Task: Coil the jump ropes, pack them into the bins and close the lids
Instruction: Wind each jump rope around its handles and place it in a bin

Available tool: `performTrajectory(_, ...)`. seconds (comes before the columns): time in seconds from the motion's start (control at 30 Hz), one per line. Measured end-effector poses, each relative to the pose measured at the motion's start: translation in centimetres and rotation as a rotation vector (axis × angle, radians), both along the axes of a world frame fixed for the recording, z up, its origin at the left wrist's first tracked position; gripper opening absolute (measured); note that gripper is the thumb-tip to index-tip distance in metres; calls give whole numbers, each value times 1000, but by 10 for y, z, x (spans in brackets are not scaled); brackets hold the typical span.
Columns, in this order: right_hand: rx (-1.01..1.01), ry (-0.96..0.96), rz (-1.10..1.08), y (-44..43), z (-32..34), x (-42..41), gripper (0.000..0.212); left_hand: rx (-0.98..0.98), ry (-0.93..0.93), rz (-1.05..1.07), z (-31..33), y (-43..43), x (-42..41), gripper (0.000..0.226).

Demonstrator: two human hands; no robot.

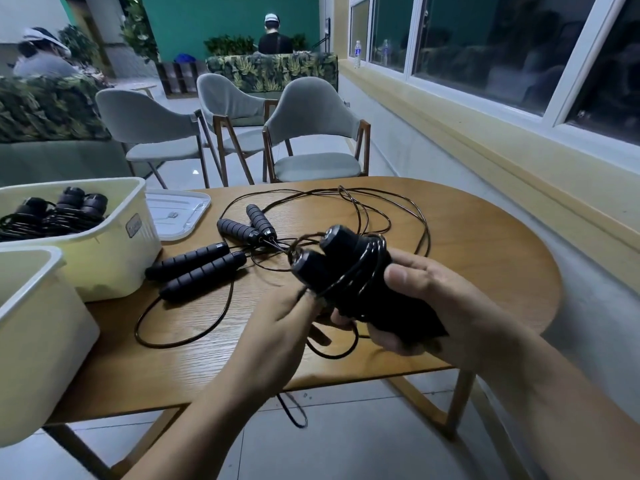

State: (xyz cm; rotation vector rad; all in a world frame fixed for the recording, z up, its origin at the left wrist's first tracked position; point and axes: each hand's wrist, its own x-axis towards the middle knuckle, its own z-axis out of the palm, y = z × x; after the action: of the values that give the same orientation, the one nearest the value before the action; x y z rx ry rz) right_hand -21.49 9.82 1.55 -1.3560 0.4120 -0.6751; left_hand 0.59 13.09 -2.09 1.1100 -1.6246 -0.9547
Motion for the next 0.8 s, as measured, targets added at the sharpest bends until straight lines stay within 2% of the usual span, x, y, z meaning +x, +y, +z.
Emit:
performTrajectory(0.1, 13, -52, -40, 3, -4, 6, 70, -3, 82, 97, 3, 0, -1, 40)
performTrajectory(0.27, 11, -143, -107, 5, 1, 1, 70, 11, -173, 76, -12, -11, 5, 20)
performTrajectory(0.33, 13, -116, -170, 2, 0, -4, 59, 37, -281, 54, -17, -12, 7, 15)
performTrajectory(0.4, 2, -45, -235, 1, -1, -5, 51, 68, -382, 31, -17, -8, 3, 23)
performTrajectory(0.5, -53, 59, -377, 0, -4, -2, 43, 153, -633, -32, -13, -3, -3, 34)
performTrajectory(0.53, -73, 82, -427, 0, -4, 0, 42, 174, -648, -58, -14, -3, -4, 37)
performTrajectory(0.67, -153, 149, -584, -1, -4, 1, 46, 160, -563, -96, -16, -5, -1, 57)
performTrajectory(0.8, -244, 200, -677, -1, -8, 0, 46, 105, -420, -141, -17, -2, 5, 100)
